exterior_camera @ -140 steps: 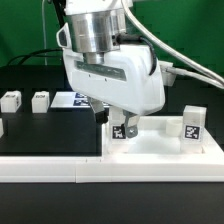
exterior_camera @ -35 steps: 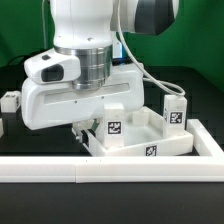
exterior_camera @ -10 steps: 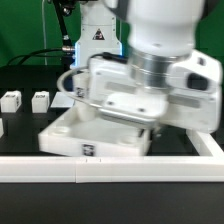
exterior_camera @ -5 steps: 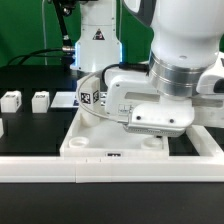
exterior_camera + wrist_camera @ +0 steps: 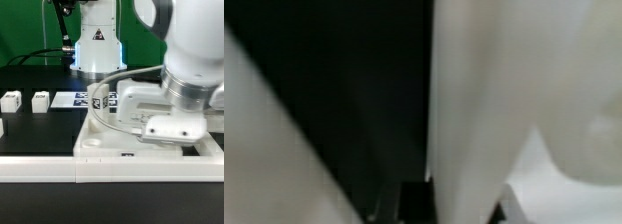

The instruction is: Assemble square table

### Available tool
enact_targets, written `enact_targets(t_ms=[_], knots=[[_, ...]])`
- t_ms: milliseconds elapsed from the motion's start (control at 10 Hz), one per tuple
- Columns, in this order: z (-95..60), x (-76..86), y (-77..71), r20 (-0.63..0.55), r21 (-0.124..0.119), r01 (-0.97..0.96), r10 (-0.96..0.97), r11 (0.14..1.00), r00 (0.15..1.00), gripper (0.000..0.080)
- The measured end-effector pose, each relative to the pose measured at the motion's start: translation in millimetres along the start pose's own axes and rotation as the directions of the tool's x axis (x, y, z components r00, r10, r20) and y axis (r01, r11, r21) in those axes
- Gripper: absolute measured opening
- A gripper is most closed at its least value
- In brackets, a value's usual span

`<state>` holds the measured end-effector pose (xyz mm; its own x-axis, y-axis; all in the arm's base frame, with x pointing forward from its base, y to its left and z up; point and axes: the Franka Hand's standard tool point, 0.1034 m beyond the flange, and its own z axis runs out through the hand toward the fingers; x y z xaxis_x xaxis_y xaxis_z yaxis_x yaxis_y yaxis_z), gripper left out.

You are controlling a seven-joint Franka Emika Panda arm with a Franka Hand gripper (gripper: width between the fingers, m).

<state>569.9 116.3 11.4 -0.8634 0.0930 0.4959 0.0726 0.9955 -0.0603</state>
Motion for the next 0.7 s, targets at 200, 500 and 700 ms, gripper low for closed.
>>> enact_targets(t_ms=[200, 500, 700], knots=[[-1.7, 2.1, 9.3, -0.049, 0.039, -0.034, 0.035, 0.999, 0.998, 0.0060], [-2.0, 2.3, 7.8, -0.069, 0.076, -0.066, 0.071, 0.995, 0.995, 0.0066], [-2.7, 3.3, -1.0, -0.079, 0.087, -0.075, 0.082, 0.993, 0.993, 0.0066]])
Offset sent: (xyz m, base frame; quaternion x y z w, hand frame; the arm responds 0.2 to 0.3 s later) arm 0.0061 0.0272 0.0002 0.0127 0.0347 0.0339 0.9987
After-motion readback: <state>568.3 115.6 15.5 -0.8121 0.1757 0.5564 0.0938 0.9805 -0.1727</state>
